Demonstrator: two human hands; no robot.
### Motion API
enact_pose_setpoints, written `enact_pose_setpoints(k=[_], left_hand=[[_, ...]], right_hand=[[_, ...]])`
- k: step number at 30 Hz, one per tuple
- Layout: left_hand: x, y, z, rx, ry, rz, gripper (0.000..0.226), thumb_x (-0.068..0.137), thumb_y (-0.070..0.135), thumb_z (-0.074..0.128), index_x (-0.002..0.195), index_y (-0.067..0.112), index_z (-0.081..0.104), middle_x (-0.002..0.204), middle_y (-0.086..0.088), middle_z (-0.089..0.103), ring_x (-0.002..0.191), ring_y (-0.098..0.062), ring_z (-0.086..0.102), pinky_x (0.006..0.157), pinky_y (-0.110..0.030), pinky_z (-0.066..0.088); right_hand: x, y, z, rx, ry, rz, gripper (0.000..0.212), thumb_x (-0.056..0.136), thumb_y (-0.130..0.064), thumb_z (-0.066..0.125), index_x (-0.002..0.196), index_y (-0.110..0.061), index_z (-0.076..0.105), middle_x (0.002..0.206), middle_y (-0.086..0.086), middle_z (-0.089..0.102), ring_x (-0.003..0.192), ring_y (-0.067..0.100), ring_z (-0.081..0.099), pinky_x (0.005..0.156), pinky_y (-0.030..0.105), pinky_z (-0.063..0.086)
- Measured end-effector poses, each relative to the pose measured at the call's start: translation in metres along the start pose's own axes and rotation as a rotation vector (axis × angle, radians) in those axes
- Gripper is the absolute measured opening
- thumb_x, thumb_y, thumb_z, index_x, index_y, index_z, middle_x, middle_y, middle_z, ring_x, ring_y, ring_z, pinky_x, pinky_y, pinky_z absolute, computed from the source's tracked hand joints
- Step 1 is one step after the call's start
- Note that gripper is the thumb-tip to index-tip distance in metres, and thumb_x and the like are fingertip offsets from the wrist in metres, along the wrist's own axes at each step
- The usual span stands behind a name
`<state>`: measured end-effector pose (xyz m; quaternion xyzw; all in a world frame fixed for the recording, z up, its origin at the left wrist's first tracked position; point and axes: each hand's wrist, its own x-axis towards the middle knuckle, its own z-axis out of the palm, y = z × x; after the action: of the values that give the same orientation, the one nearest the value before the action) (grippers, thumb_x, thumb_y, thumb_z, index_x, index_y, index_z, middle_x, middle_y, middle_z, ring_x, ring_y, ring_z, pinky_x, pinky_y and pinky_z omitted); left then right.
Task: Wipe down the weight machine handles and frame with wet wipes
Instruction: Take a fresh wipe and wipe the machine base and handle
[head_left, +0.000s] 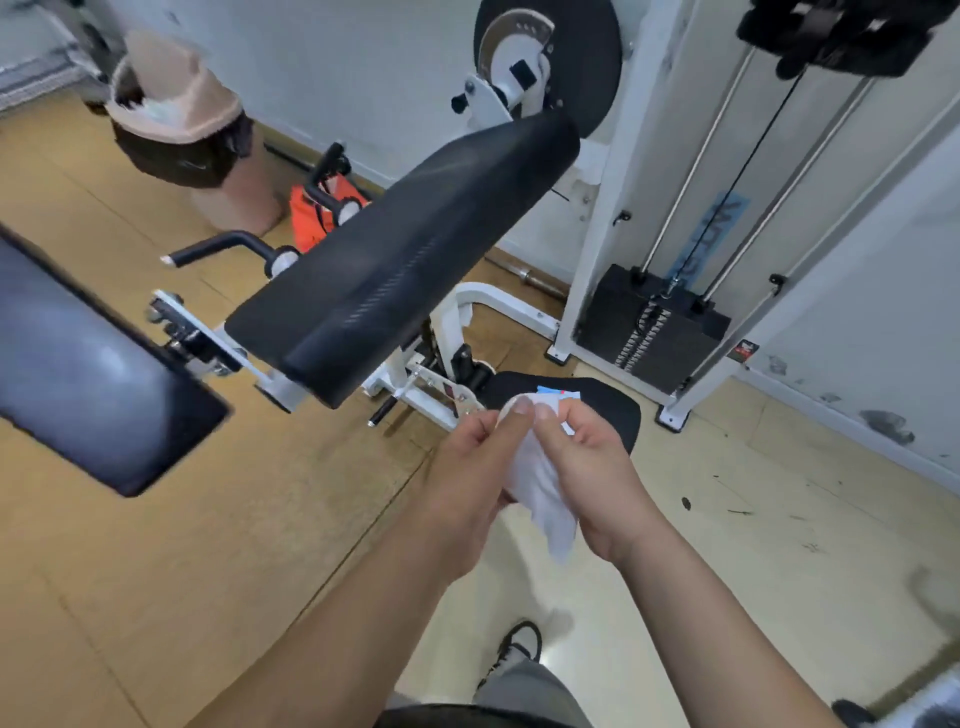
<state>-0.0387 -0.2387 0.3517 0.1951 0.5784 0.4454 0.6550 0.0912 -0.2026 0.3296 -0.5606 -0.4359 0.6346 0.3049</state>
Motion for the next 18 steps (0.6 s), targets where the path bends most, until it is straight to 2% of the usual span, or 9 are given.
enact_pose_setpoints(k=[2,4,6,9,11,14,18], left_hand=[[-0.016,-0.008,-0.029,-0.067,-0.091,-0.028,0.048,0.093,0.047,0.071,0.129,0.014,0.068,0.123,-0.014,0.075,0.117,-0.033,0.070,0.100,-0.051,0.055],[-0.032,-0.019,-0.066,-0.139,-0.125,-0.042,0.044,0.097,0.033,0.066,0.133,0.009,0.067,0.129,-0.020,0.071,0.123,-0.036,0.066,0.097,-0.047,0.055],[-0.051,-0.024,-0.107,-0.188,-0.114,-0.035,0.038,0.101,0.017,0.057,0.135,0.003,0.065,0.131,-0.025,0.068,0.126,-0.041,0.064,0.103,-0.051,0.052],[-0.083,-0.027,-0.174,-0.200,-0.012,-0.032,0.036,0.103,0.007,0.048,0.134,0.000,0.063,0.126,-0.027,0.070,0.120,-0.040,0.067,0.098,-0.048,0.055],[-0.105,-0.029,-0.218,-0.165,0.044,-0.029,0.034,0.104,0.008,0.048,0.133,0.001,0.064,0.125,-0.024,0.072,0.119,-0.040,0.068,0.103,-0.053,0.052],[-0.138,-0.033,-0.278,-0.195,0.126,-0.019,0.031,0.106,0.014,0.052,0.130,0.000,0.066,0.127,-0.024,0.071,0.121,-0.042,0.067,0.108,-0.058,0.047],[-0.172,-0.025,-0.333,-0.202,0.346,0.046,0.017,0.102,0.027,0.061,0.115,0.020,0.070,0.104,-0.008,0.080,0.097,-0.029,0.078,0.094,-0.056,0.059]], right_hand=[[-0.013,0.004,0.029,0.003,0.019,0.016,0.041,0.096,-0.053,0.064,0.096,-0.012,0.061,0.101,0.026,0.074,0.087,0.029,0.071,0.086,0.050,0.059],[-0.025,0.010,0.061,0.029,0.030,0.052,0.036,0.099,-0.049,0.065,0.092,-0.013,0.061,0.091,0.020,0.073,0.081,0.028,0.070,0.080,0.046,0.058],[-0.038,0.020,0.094,0.033,0.037,0.077,0.030,0.103,-0.041,0.067,0.088,-0.015,0.062,0.081,0.008,0.072,0.073,0.023,0.068,0.072,0.039,0.056],[-0.063,0.035,0.155,0.025,-0.002,0.111,0.025,0.105,-0.030,0.066,0.085,-0.016,0.063,0.070,0.000,0.072,0.062,0.015,0.068,0.064,0.032,0.052],[-0.082,0.045,0.198,0.012,-0.012,0.125,0.025,0.105,-0.029,0.066,0.085,-0.015,0.063,0.071,0.000,0.072,0.062,0.014,0.069,0.064,0.031,0.052],[-0.112,0.059,0.266,0.032,-0.026,0.167,0.023,0.106,-0.032,0.064,0.092,-0.013,0.064,0.086,0.008,0.075,0.074,0.021,0.071,0.073,0.036,0.055],[-0.140,0.066,0.347,0.002,-0.034,0.179,0.027,0.107,-0.038,0.060,0.092,-0.015,0.062,0.091,0.009,0.074,0.079,0.023,0.069,0.074,0.037,0.052]])
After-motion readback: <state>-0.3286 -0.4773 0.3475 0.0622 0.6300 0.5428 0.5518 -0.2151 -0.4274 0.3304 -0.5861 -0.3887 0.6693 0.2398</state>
